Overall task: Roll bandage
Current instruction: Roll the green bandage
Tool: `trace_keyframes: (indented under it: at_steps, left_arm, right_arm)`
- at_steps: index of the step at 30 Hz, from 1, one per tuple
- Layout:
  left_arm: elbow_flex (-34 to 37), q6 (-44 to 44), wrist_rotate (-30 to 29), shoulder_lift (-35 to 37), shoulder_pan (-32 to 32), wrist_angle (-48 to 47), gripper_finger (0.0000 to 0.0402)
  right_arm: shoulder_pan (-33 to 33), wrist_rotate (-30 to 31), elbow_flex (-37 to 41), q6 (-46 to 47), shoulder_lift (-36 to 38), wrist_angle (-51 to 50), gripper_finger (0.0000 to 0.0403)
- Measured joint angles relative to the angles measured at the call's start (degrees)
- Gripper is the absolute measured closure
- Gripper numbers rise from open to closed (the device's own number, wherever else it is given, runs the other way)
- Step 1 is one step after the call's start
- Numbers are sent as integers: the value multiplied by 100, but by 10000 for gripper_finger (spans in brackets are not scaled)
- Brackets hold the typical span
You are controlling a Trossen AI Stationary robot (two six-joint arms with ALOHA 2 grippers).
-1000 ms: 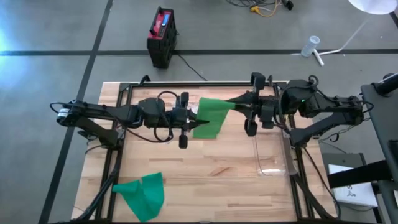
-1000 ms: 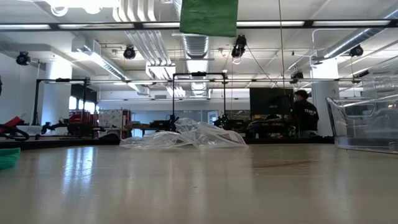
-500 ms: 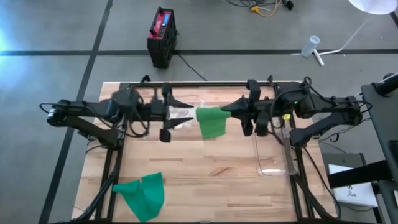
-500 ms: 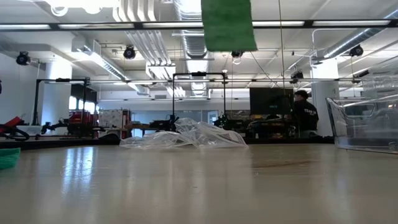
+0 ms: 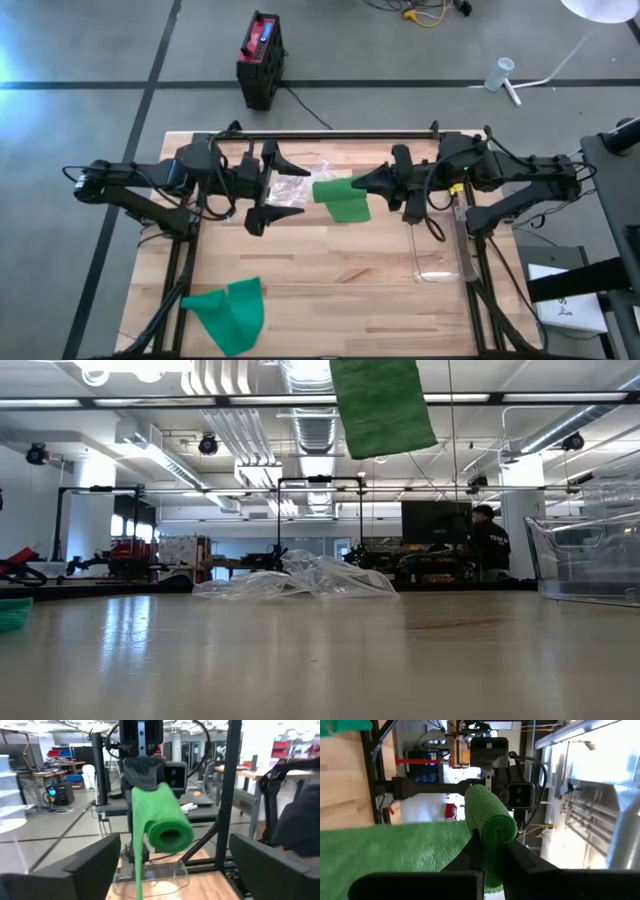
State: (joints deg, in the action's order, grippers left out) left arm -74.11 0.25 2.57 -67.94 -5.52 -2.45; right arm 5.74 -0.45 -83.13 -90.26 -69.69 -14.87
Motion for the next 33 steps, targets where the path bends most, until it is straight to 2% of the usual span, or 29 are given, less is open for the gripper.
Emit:
trace_keyframes:
  at_steps: [6, 9, 14, 18, 23, 32, 33]
  left_arm:
    - [0, -300, -128, -204, 79, 200, 10]
    - [0, -305, -308, -325, 98, 356, 9]
    - [0, -382, -315, -487, 203, 319, 24]
    - [0, -382, -314, -483, 244, 305, 52]
    - [0, -371, -317, -483, 271, 157, 127]
    - [-2, -21, -319, -596, 269, 74, 358]
    - [-2, 19, -319, -599, 269, 71, 375]
  right_arm:
    - [-2, 63, 0, -941, -65, -100, 383]
    - [-4, 59, 0, -992, -160, -88, 383]
    - [-4, 61, 0, -1083, -278, -123, 371]
    - [-7, 66, 0, -1095, -284, -111, 372]
    - [-15, 102, 0, -973, -280, -140, 372]
    - [-17, 207, 0, -825, -282, -145, 365]
    - [-15, 214, 0, -735, -282, -146, 365]
